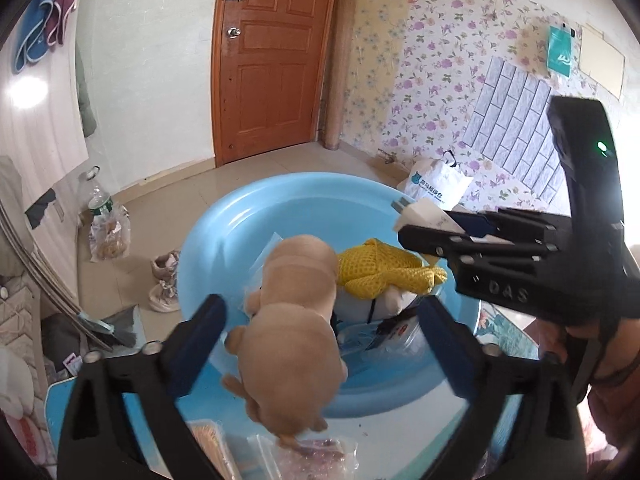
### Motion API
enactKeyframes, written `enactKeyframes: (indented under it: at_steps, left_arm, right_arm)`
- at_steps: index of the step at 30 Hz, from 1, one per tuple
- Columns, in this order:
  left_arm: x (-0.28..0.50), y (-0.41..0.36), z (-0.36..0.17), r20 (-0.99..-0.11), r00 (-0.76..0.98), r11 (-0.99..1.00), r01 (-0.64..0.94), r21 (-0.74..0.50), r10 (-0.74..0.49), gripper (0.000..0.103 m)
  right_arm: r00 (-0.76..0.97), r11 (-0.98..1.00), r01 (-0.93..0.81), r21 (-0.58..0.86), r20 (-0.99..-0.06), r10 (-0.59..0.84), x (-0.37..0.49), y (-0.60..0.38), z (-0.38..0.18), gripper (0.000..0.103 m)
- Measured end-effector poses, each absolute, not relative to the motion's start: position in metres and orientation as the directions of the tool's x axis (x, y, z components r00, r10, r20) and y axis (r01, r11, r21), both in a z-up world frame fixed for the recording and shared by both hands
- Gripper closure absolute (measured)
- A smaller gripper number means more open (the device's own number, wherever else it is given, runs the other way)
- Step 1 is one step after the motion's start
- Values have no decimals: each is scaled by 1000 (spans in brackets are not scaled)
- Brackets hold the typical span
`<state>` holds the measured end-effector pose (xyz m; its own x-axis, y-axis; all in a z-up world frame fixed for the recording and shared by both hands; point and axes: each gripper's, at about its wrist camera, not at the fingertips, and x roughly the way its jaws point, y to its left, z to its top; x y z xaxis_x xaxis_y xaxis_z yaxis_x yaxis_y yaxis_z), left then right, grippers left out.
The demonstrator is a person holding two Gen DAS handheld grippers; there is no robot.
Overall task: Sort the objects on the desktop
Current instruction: 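Carry teddy bear and charger over the blue basin and open both tools, then withdraw both tools from the basin back over the table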
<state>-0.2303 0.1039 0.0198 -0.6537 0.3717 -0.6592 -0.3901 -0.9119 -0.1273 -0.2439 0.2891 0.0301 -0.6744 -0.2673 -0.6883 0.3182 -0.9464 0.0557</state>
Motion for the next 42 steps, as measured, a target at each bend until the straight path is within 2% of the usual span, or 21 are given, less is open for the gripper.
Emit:
enactKeyframes:
  at_steps: [6,8,10,12,19,26,31,42]
  left_arm:
    - [-223,86,22,-669,-659,-931,-332,-152,344,0]
    - [-219,79,23,-677,-658,-938,-309,-158,331,0]
    - [-213,75,26,-681,-662,-944,-296,-147,313,0]
    - [-205,73,29,-680,-667,-946,-292,-139,305,0]
    - [-158,78,48,-580,-789,-966,-259,16,202,0]
    - [-132,64,43,-647,-743,-974,-225,3,170,0]
    - [-103,54,19,-690,-713,-968,-242,72,127,0]
    - [-59,36,-24,-726,-659,-963,-269,-19,198,0]
  right_arm:
    - [-662,-949,312,52,-704,-257,-240,282,29,62]
    - [-666,-952,302,51,-703,-249,-236,283,30,49]
    - [-674,-958,284,44,-701,-232,-232,285,32,30]
    - [-675,-962,272,35,-705,-217,-227,286,35,26]
    - [-680,-961,273,37,-700,-220,-198,289,40,21]
    - [-694,-958,283,42,-681,-235,-158,282,35,17]
    - [-697,-954,289,77,-666,-265,-123,274,24,0]
    - [-667,-934,352,67,-682,-301,-69,237,-7,0]
